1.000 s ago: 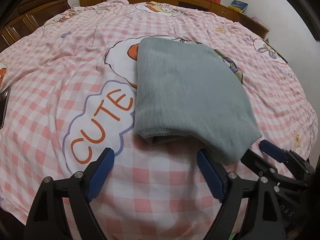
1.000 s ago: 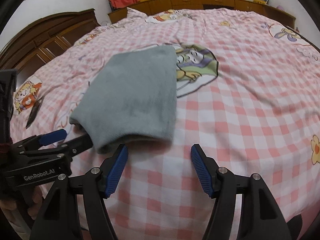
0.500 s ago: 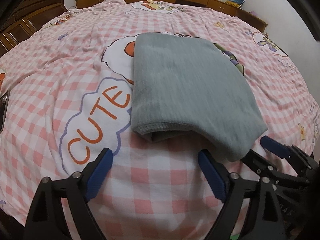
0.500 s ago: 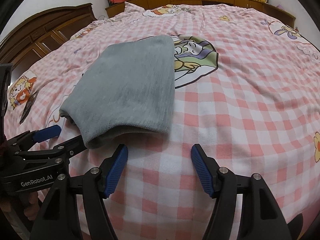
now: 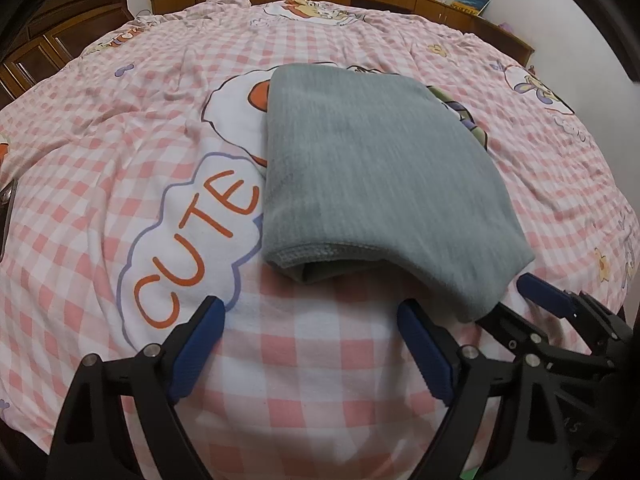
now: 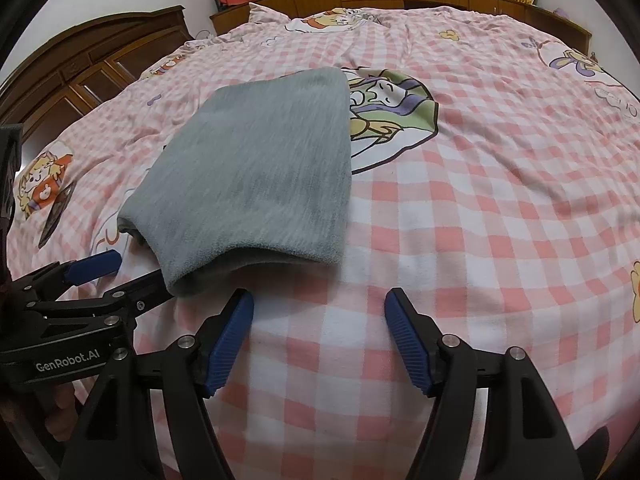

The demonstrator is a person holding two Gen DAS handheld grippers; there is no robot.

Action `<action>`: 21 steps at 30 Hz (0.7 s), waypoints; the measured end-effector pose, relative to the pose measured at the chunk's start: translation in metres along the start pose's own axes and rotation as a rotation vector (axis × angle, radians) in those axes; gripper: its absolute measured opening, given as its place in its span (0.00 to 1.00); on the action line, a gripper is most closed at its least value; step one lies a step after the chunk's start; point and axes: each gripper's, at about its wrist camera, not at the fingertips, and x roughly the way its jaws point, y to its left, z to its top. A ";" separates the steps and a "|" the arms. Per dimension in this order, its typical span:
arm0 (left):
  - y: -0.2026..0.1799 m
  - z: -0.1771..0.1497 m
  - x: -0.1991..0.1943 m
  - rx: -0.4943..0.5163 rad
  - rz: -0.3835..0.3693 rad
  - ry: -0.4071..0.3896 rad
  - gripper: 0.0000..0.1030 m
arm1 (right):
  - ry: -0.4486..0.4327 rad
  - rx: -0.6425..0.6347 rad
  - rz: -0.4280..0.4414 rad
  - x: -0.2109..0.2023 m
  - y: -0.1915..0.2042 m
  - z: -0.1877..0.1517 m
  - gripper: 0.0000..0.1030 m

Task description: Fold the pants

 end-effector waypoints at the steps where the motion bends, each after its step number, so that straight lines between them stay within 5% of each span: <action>1: 0.000 0.000 0.000 0.000 0.000 0.000 0.88 | 0.000 0.000 0.000 0.000 0.000 0.000 0.68; 21: 0.004 -0.002 0.002 -0.022 -0.014 0.006 0.88 | 0.002 0.002 -0.003 0.002 0.000 0.000 0.68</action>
